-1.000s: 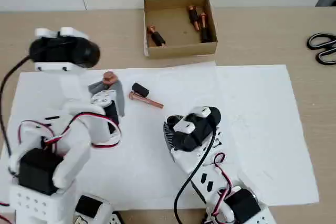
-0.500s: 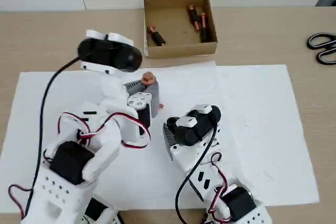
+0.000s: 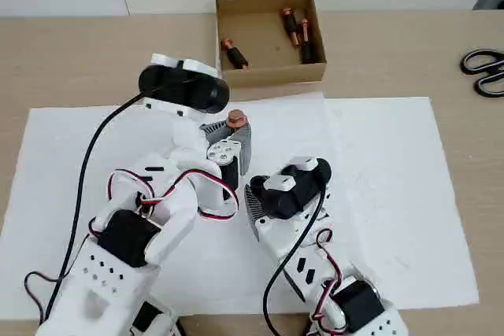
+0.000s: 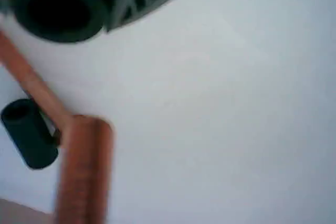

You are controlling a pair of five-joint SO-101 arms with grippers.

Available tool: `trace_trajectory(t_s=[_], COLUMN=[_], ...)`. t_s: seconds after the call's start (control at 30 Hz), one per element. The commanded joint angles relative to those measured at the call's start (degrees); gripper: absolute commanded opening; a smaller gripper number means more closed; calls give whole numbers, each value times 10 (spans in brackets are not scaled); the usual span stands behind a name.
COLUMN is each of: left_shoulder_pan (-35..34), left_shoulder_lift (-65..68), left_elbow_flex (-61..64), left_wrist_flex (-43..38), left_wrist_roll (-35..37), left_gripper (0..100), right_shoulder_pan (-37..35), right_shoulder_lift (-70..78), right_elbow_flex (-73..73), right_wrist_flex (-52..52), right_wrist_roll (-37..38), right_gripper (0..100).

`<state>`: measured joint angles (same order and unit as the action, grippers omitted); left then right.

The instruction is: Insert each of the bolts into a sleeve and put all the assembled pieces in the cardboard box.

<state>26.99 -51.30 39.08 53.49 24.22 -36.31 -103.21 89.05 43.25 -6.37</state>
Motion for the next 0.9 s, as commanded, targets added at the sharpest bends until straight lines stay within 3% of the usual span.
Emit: trace_trajectory(t_s=[0.0, 0.87], left_shoulder_pan=[4, 29], left_shoulder_lift=[-11, -8], left_elbow_flex=[-2, 24], left_wrist_flex=[-18, -7], left_wrist_roll=[31, 33], left_gripper=[6, 6], right_shoulder_pan=[-2, -2], right_shoulder_lift=[-6, -6], right_elbow_flex=[-5, -4], right_wrist_flex=[-17, -17], right_wrist_roll=[-7, -7], right_gripper=[4, 4])
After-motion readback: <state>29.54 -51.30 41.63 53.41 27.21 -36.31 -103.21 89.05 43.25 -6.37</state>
